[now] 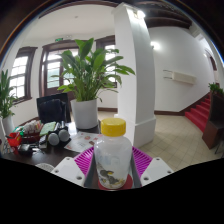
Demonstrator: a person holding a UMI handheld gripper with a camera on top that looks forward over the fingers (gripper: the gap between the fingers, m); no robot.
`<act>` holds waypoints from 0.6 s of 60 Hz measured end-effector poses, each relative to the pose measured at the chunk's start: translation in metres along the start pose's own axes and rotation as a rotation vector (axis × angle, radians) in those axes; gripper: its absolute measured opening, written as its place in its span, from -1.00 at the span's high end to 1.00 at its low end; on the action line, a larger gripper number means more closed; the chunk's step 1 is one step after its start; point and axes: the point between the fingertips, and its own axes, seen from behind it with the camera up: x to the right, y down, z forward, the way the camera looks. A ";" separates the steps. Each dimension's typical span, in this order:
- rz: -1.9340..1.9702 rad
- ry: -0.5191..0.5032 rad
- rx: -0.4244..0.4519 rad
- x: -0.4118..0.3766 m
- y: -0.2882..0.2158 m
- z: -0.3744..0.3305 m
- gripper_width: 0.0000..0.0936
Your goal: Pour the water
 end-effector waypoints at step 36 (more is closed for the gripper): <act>-0.059 -0.153 -0.129 -0.026 0.033 -0.162 -0.68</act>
